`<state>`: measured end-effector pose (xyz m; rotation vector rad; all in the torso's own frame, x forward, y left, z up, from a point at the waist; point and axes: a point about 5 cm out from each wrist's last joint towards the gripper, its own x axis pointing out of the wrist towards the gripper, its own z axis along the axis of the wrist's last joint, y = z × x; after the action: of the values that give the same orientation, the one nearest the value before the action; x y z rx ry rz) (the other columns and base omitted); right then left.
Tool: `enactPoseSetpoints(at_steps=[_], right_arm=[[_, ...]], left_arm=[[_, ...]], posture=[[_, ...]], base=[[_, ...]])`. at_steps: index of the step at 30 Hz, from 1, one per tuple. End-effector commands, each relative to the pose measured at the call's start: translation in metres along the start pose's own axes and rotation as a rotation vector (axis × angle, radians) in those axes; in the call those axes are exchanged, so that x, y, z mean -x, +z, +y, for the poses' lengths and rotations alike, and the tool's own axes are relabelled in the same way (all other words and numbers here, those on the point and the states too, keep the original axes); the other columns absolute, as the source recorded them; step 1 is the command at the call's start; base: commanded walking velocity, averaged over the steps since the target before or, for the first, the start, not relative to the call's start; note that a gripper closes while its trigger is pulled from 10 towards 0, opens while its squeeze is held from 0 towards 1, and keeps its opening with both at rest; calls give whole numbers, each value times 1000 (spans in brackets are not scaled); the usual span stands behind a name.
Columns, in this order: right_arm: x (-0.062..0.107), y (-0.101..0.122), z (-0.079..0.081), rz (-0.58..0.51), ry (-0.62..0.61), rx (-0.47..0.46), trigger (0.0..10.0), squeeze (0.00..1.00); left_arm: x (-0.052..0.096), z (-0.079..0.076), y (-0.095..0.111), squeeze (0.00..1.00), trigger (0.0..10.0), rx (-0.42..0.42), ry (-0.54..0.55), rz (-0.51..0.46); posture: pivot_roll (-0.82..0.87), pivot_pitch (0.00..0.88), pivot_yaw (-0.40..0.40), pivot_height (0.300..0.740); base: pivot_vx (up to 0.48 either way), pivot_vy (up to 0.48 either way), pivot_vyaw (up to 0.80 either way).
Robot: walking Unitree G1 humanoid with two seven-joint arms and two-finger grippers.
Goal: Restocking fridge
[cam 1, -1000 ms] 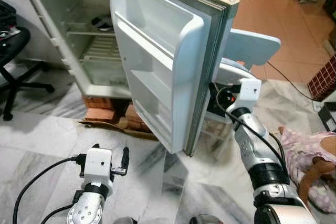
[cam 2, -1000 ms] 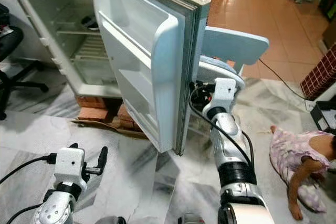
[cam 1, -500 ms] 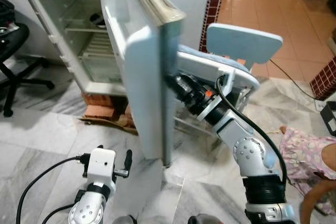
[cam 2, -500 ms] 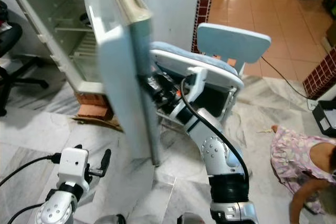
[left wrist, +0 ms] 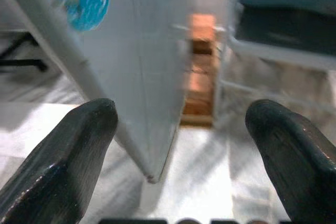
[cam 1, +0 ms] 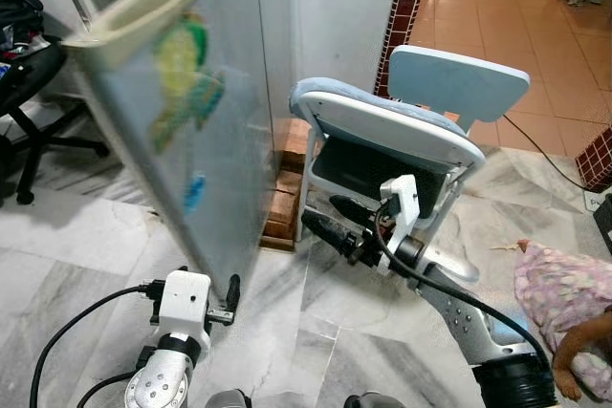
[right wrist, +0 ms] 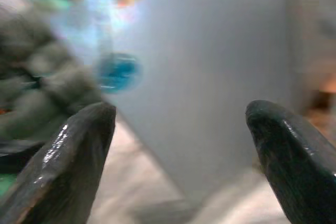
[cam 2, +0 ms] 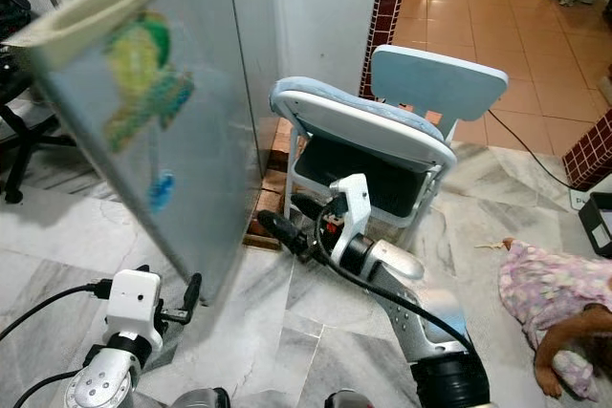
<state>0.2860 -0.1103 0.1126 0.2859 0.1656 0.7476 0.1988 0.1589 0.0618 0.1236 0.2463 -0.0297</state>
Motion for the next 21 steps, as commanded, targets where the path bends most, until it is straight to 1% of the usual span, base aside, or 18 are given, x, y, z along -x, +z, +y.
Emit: enactPoseSetpoints(at_steps=[1,5,7,8,9,12,15,16,17,18,19,20,21], right_arm=[[3,-4,-13,-17,-144,38,10000,0],[10,-9,-24,-35,-286,46,10000,0],[15,-11,-28,-35,-336,64,10000,0],[20,-14,-31,-26,-387,81,10000,0],[20,-14,-31,-26,-387,81,10000,0],[30,-20,-38,-28,-490,99,10000,0],[33,-25,-41,-21,-545,111,10000,0],[34,-24,-44,-11,-604,164,10000,0],[34,-24,-44,-11,-604,164,10000,0],[37,-22,-48,-23,-648,233,10000,0],[37,-22,-48,-23,-648,233,10000,0],[39,-20,-49,-40,-661,236,10000,0],[41,-19,-51,-69,-671,218,10000,0]], left_arm=[[-4,11,4,0,10000,-7,64,-15],[-12,16,16,0,10000,-2,81,-66],[-14,17,19,0,10000,-9,90,-74],[-14,19,20,0,10000,-12,92,-80],[-14,19,20,0,10000,-12,92,-80],[-15,21,19,0,10000,-13,99,-80],[-15,19,18,0,10000,3,95,-76],[-14,14,16,0,10000,8,85,-68],[-14,14,16,0,10000,8,85,-68],[-12,9,14,0,10000,13,73,-60],[-12,9,14,0,10000,13,73,-60],[-11,7,13,0,10000,15,70,-57],[-10,6,12,0,10000,18,69,-54]], posture=[[23,135,26,740],[19,126,27,740],[19,126,27,740],[14,126,30,740],[14,126,30,740],[5,127,40,740],[-1,128,47,740],[-6,130,51,740],[-6,130,51,740],[-8,127,51,740],[-8,127,51,740],[-9,125,51,740],[-10,123,50,740]], base=[[0,0,0],[0,0,0],[0,0,0],[0,0,0],[0,0,0],[0,326,0],[0,378,0],[0,476,0],[0,476,0],[0,480,0],[0,480,0],[0,480,0],[0,480,0]])
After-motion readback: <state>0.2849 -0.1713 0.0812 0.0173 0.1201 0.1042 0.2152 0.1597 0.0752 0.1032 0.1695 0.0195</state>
